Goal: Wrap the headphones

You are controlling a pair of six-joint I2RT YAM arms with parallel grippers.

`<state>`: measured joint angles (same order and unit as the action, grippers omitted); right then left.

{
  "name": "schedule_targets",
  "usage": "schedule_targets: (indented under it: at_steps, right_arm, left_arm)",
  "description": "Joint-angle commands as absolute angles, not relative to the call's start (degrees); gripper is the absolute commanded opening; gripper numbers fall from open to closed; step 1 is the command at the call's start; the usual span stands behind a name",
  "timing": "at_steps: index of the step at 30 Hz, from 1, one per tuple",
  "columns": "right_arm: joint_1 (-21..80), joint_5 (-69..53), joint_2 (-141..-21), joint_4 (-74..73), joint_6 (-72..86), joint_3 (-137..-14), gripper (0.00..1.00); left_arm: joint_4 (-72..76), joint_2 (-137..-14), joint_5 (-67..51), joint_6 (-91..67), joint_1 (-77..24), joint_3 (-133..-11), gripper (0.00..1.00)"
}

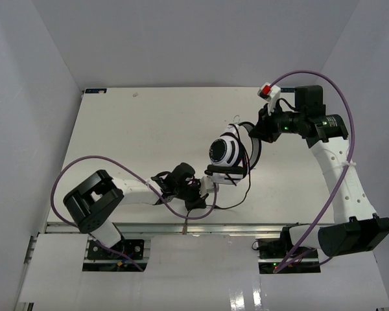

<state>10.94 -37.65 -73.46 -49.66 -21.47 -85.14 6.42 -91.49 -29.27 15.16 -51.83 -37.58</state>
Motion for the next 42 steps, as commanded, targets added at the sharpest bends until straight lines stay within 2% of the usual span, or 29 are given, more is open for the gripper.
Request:
schedule_targets:
  at_steps: [1, 9, 15, 22, 29, 33, 42]
  right_arm:
    - [10.99, -41.19, -71.07, -49.47, -19.72, -89.3, 0.08]
    - [10.99, -43.59, -69.65, -50.49, -21.14, -88.63, 0.08]
    - [11.0, -43.71, -68.77, -53.15, -25.0, -87.17, 0.08]
    - [11.16, -32.59, -66.21, -51.9, -29.73, -81.23, 0.08]
    - [11.33, -18.46, -63.77, -42.68, -29.98, -73.5, 0.08]
    - [13.14, -11.25, -63.37, -38.67, -30.15, -69.78, 0.08]
    - [19.55, 7.17, -66.98, -30.37, -25.7, -67.93, 0.08]
  left_arm:
    - [1.78, -88.98, -23.98, 13.73, -51.27, -37.79, 0.0]
    - [2.46, -83.45, -33.15, 10.94, -36.81, -35.6, 0.0]
    - [1.0, -83.75, -34.88, 7.65, -28.63, -40.82, 0.0]
    - [-0.41, -81.1, -37.15, -1.69, -20.89, -51.75, 0.0]
    - [-5.05, -80.03, -33.32, -6.71, -19.6, -62.59, 0.0]
    - [-6.55, -82.02, -34.87, -12.19, -19.84, -70.93, 0.0]
    - [-9.65, -84.2, -41.92, -17.95, -29.53, -80.02, 0.0]
